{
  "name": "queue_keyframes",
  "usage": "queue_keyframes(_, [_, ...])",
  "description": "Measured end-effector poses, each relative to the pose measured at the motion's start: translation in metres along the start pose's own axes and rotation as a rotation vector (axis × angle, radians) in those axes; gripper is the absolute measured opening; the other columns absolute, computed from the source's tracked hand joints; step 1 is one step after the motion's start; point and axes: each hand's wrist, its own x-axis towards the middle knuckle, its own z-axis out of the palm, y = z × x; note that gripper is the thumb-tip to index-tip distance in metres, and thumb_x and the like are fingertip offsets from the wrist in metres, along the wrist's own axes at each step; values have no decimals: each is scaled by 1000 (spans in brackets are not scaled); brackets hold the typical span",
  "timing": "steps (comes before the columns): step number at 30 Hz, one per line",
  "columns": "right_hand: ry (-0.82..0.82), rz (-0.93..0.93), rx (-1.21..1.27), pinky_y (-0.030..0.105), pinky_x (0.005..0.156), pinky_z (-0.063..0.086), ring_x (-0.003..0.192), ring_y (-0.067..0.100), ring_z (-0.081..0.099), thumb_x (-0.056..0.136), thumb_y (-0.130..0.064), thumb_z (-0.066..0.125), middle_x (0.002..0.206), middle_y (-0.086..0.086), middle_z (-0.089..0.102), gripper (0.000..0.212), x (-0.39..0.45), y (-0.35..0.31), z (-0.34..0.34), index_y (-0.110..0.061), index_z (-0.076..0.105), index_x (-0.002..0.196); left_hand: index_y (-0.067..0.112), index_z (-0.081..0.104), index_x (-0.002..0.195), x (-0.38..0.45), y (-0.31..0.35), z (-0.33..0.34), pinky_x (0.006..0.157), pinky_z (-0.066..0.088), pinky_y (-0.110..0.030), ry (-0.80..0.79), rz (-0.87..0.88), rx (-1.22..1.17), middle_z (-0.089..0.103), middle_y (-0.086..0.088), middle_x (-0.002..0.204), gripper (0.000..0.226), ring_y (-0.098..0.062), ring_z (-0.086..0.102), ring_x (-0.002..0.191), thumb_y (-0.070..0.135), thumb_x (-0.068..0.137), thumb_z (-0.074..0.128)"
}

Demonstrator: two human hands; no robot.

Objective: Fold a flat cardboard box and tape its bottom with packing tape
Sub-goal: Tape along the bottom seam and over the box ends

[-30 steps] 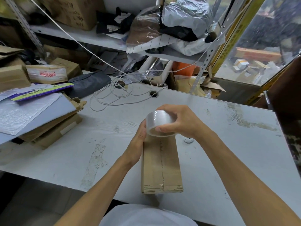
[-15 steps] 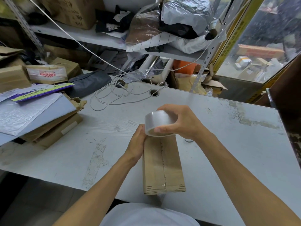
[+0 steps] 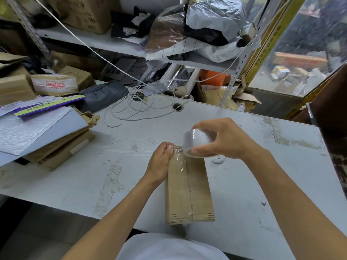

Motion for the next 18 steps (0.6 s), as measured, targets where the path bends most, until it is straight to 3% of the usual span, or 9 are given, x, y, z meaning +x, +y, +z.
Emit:
queue_keyframes(3, [-19,27,-65,20,76,52,97,14,63,68,-54,81,109,-7,68,62,-3,8,-8,-26,66,121,16,62,95,0,1,3,84,49,-50,-14,-6,1,66,-15,96,36,-20,58,84,46,92,44])
queue_keyframes(7, [-96,24,-241,33,82,52,100,15,60,65,-67,74,111,-4,70,68,-2,14,-21,-27,67,121,17,64,93,-1,-1,-1,79,45,-40,-28,21,-7,65,-10,89,32,-16,56,83,42,92,44])
queue_keyframes(11, [-87,62,-161,42,83,54,96,18,63,60,-83,57,105,0,71,77,-1,20,-22,-31,69,116,22,66,97,0,-1,0,81,45,-36,-52,13,-31,66,1,92,24,-14,57,84,36,93,46])
queue_keyframes(13, [-65,80,-112,40,81,55,93,17,64,66,-79,54,103,-2,71,67,-1,22,-22,-33,69,113,24,66,106,-1,4,1,86,47,-31,-38,24,-62,66,0,101,24,-12,59,90,22,96,44])
queue_keyframes(15, [-37,100,-38,29,78,54,93,13,64,75,-69,54,104,-4,71,55,-3,23,-20,-32,70,112,23,68,107,-1,13,4,89,47,-26,19,14,-97,67,-2,106,33,-11,61,98,6,95,41])
queue_keyframes(18, [11,96,37,15,73,49,91,4,63,81,-58,60,99,-9,71,42,-6,25,-12,-28,72,108,16,69,95,3,22,13,82,47,-25,111,-25,-22,71,2,97,26,-13,63,93,25,96,46])
